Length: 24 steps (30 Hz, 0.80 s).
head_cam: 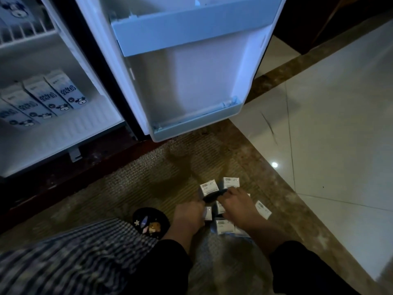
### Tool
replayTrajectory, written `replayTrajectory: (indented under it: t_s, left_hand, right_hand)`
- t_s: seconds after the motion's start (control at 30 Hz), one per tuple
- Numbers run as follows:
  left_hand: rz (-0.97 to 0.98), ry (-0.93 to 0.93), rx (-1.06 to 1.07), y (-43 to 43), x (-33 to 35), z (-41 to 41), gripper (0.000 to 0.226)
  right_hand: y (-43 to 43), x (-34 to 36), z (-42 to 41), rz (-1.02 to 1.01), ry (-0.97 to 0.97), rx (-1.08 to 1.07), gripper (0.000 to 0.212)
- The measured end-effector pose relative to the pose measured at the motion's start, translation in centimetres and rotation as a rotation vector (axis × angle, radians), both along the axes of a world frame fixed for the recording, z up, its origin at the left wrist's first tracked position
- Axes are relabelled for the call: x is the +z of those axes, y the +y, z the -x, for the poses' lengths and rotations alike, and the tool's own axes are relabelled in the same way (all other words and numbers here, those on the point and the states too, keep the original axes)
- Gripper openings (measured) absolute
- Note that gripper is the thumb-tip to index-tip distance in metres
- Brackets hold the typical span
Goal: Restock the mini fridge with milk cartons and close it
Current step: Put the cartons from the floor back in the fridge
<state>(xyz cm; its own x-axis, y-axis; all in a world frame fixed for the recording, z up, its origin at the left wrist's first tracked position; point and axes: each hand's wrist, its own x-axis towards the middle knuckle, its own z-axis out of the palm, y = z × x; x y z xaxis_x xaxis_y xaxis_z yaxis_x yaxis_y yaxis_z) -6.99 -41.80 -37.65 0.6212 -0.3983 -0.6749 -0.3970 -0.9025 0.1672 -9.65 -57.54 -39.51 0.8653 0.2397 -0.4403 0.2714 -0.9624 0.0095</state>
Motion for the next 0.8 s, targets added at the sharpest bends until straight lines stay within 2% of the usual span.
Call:
replayTrajectory:
  t_s: [0.1,0.23,0.43,0.57,0.8]
  left_hand:
    - [-0.046,0.006,-0.014,-0.1,-0.8,-0.2,0.035]
    - [-0.026,0.002,0.021,-0.2,-1.2,-0.5,0.031]
    - [0.018,0.138,0.111,1.0,0.7,-2.0,0.046]
    - [0.102,0.160,0.175,2.1,3.9,-3.7,0.041]
    - [0.097,0.146,0.061,4.8,13.2,-7.3,0.039]
  right_hand:
    - [0.5,-0.7,-0.2,0.050,0.008,0.002,0.033]
    - [0.7,-0.8,-0.3,0.052,0.004,-0.032,0.037]
    - [0.4,1.5,-0.1,-0.008,-0.025,-0.087,0.038]
    - [0.4,5.4,0.0,-0.111,-0.020,-0.117,0.041]
    - [1.1,14.7,-1.7,-0.281,-0.129,-0.087,0.033]
